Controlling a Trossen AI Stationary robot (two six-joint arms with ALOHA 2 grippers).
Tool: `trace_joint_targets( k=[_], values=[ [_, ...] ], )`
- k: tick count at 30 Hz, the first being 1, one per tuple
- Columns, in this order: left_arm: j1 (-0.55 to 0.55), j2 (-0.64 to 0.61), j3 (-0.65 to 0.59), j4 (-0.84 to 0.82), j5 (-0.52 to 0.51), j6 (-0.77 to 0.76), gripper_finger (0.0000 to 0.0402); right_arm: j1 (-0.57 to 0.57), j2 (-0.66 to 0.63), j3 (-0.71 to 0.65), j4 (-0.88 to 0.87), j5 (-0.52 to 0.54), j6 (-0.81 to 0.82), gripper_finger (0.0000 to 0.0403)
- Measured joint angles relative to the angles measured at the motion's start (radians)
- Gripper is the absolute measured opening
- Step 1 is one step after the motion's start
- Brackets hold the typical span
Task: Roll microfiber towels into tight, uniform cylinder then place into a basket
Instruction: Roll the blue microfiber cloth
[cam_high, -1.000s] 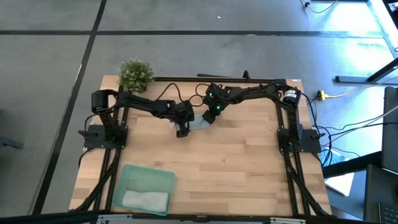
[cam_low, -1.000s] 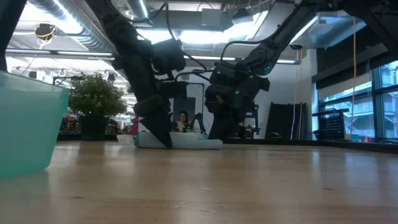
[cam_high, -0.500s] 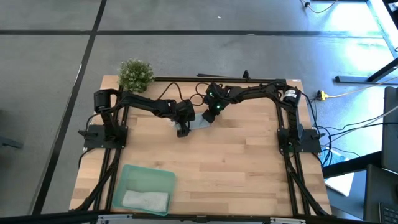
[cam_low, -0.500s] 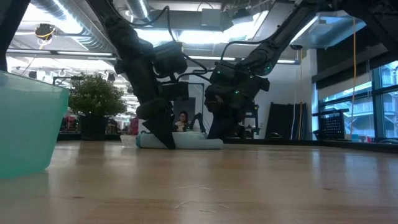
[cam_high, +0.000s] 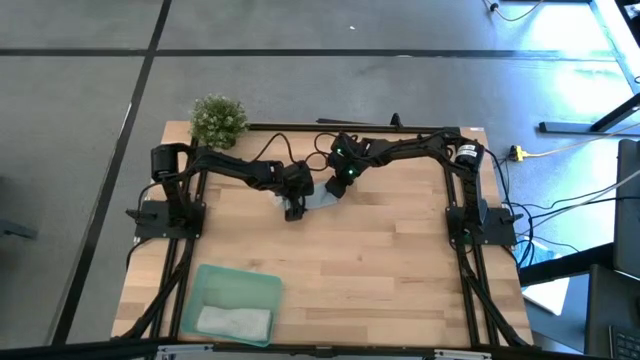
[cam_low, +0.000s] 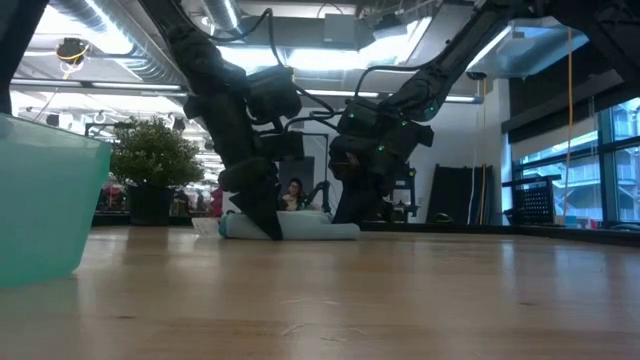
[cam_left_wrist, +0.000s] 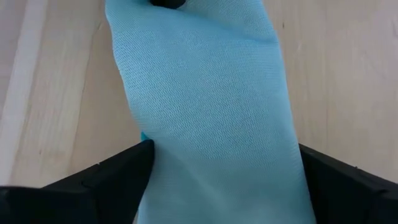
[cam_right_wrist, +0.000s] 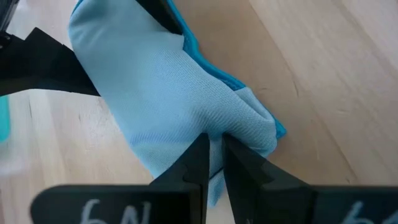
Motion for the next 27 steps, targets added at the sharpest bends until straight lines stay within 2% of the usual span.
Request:
trace_joint_targets(
  k=[5,14,22,27],
  values=[
    [-0.003,0.001,0.0,-0.004,-0.014,-0.046,0.031,0.0,0.0,0.0,0.0,0.0,0.0,0.0046],
    [-0.056,0.001,-0.001,-0.014,-0.046,-0.019,0.0202,0.001,0.0,0.0,0.0,0.0,0.0,0.0046],
    [-0.061,0.002,0.0,-0.03,-0.053,-0.012,0.0098,0.0,0.0,0.001,0.0,0.0,-0.002,0.0046],
    [-0.06,0.002,0.0,-0.032,-0.061,-0.012,0.005,0.0,0.0,0.001,0.0,0.0,-0.002,0.0046]
  ],
)
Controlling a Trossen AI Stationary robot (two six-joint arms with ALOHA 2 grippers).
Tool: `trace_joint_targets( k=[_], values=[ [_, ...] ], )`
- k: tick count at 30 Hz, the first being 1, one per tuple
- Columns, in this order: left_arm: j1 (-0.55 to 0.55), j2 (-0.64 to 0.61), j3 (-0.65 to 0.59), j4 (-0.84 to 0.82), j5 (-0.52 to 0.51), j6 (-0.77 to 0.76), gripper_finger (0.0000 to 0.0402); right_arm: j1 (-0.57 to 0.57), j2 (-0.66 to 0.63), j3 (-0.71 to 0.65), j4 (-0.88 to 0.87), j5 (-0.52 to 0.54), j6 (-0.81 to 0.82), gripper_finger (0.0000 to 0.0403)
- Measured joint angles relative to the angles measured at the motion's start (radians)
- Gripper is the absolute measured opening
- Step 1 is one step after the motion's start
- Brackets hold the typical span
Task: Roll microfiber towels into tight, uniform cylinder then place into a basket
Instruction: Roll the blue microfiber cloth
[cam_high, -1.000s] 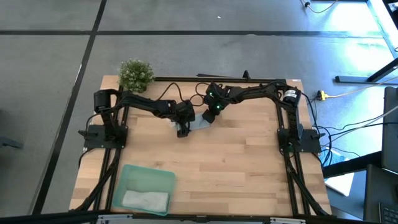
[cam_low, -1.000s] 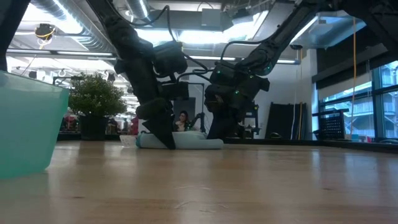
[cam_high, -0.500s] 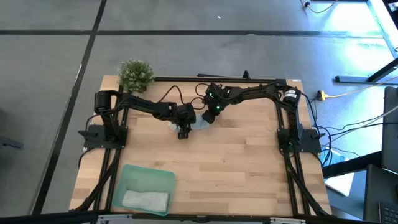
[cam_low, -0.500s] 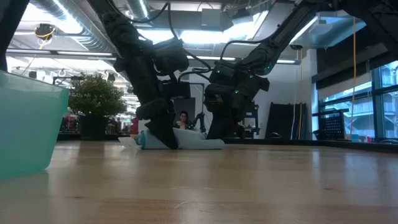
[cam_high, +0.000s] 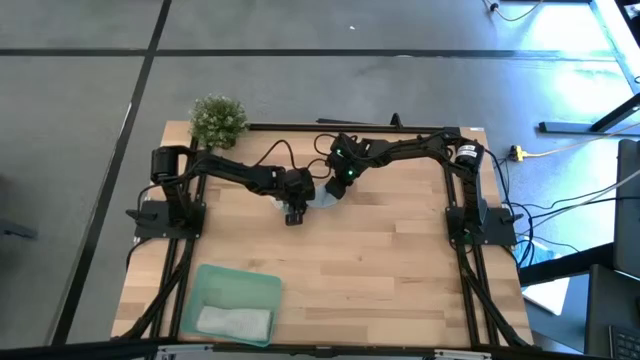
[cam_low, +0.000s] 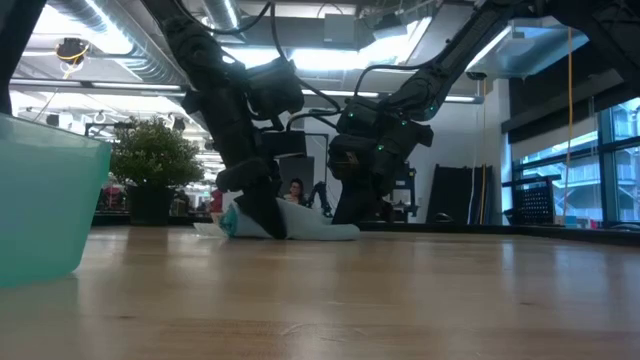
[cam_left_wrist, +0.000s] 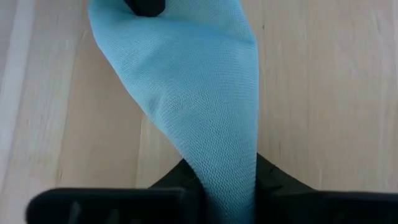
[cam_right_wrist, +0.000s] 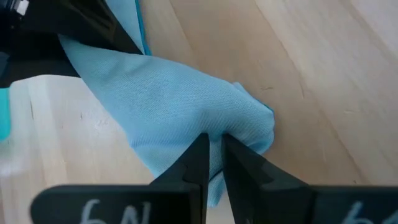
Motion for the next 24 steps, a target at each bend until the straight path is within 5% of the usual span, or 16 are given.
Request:
trace_joint_targets(
  k=[17,24],
  values=[
    [0.001,0.0,-0.001,-0.001,0.0,-0.019,0.0044,0.0,-0.001,0.0,0.143,0.017,-0.204,0.0046],
    [0.001,0.0,-0.001,-0.001,0.0,-0.02,0.0045,0.001,-0.001,0.0,0.137,0.025,-0.143,0.0047]
  ],
)
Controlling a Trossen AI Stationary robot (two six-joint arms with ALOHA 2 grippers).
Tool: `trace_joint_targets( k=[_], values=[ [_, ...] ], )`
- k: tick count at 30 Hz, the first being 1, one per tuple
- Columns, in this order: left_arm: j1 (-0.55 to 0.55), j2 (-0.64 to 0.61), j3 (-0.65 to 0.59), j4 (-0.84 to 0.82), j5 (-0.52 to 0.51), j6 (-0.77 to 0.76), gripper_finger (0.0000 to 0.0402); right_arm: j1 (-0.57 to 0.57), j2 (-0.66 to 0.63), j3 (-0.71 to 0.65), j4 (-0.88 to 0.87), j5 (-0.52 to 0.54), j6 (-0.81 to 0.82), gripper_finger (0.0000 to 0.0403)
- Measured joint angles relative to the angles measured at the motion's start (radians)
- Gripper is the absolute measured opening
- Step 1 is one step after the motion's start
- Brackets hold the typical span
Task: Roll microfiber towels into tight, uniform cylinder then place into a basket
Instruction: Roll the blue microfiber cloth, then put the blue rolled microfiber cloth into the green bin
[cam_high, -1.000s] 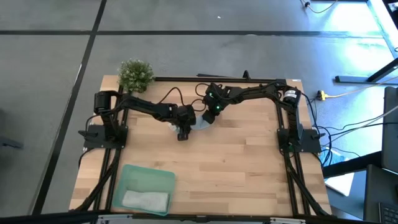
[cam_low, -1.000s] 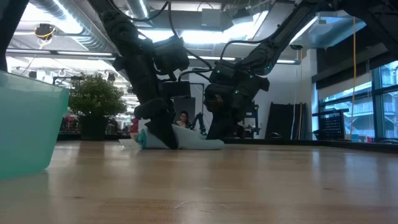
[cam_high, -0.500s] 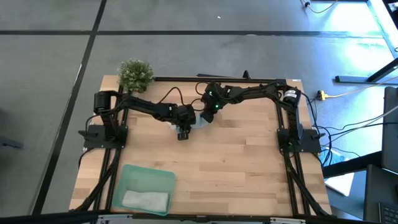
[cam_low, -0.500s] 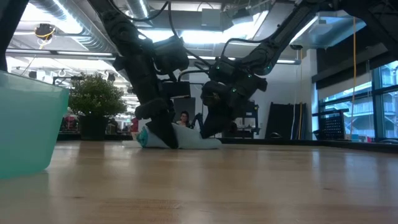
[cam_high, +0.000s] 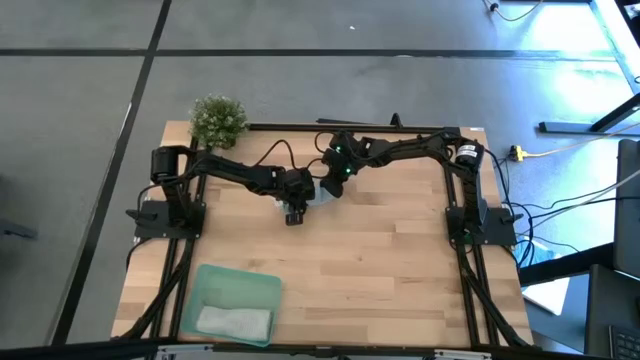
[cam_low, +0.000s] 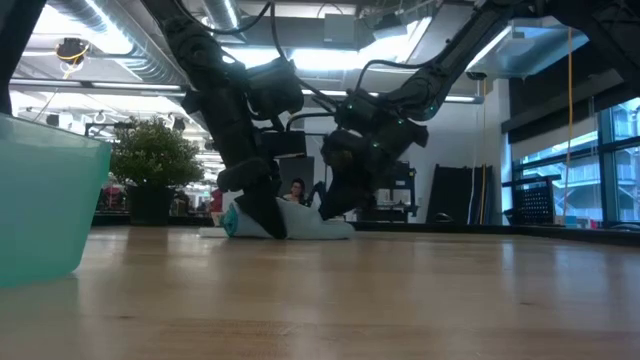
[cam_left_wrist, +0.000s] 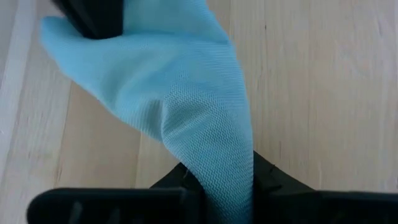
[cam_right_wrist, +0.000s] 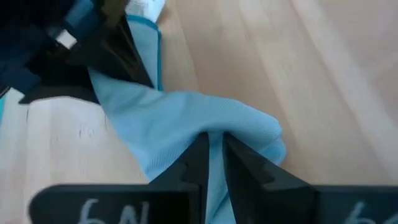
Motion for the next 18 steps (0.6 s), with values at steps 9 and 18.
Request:
trace_joint_targets(
  k=[9,18],
  values=[
    [0.0,0.0,0.0,-0.002,0.001,-0.001,0.0046,0.0,0.0,0.002,-0.062,-0.026,0.041,0.0126],
    [0.003,-0.079,-0.008,-0.114,-0.013,-0.021,0.0046,-0.057,-0.044,0.067,-0.238,-0.243,0.064,0.0153]
  ],
)
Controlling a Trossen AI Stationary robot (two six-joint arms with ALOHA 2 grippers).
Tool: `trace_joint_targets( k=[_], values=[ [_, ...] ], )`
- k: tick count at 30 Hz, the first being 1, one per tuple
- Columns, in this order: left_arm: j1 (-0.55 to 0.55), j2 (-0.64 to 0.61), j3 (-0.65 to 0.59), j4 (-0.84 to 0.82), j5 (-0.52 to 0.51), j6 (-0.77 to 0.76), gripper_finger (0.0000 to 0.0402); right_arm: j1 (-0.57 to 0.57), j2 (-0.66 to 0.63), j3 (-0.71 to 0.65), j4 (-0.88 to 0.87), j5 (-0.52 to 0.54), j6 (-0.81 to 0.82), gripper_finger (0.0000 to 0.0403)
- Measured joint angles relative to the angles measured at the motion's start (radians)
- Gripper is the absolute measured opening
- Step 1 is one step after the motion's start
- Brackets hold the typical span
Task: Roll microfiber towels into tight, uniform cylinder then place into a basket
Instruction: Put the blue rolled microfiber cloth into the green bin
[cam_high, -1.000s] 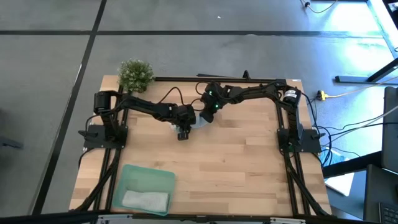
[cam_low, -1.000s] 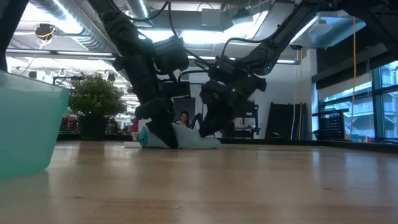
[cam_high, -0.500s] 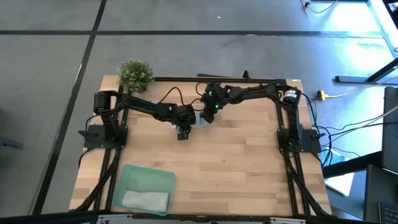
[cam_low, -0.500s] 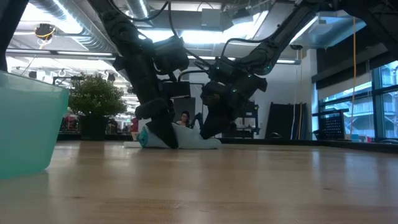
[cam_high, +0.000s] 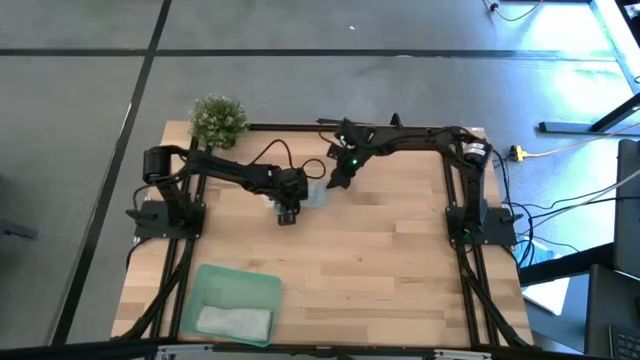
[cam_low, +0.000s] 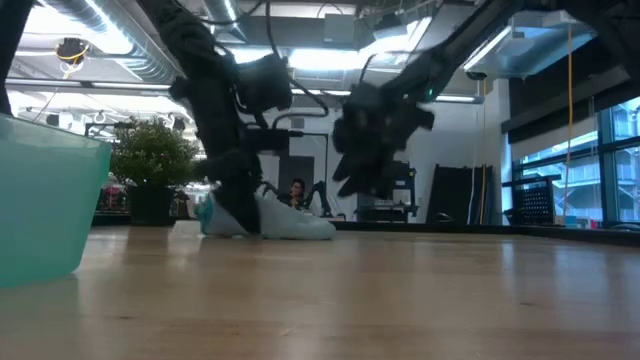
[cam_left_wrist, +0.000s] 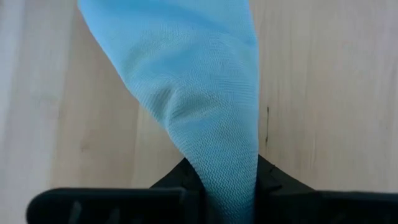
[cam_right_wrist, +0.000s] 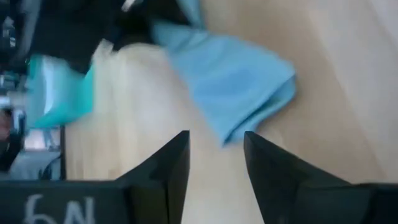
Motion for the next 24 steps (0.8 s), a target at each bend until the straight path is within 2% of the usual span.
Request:
trace_joint_targets(
  k=[2,5,12,16,20,24],
  values=[
    [0.0,-0.031,0.0,-0.036,-0.016,0.001,0.0046,-0.004,-0.044,0.001,-0.053,0.008,-0.035,0.0151],
    [0.0,-0.068,0.003,-0.092,-0.022,0.001,0.0046,-0.003,-0.115,0.001,-0.139,0.075,-0.082,0.0149],
    [-0.001,-0.173,0.004,-0.184,-0.022,-0.005,0.0046,0.005,-0.292,0.001,-0.206,0.178,-0.105,0.015],
    [-0.004,-0.273,0.005,-0.255,-0.017,-0.012,0.0046,0.027,-0.378,0.001,-0.244,0.237,-0.111,0.015],
    [-0.037,-0.38,0.006,-0.372,-0.016,-0.035,0.0046,0.061,-0.44,0.001,-0.271,0.284,-0.139,0.015],
    [-0.112,-0.486,0.007,-0.474,-0.014,-0.135,0.0046,0.107,-0.477,0.001,-0.267,0.294,-0.209,0.015]
  ],
)
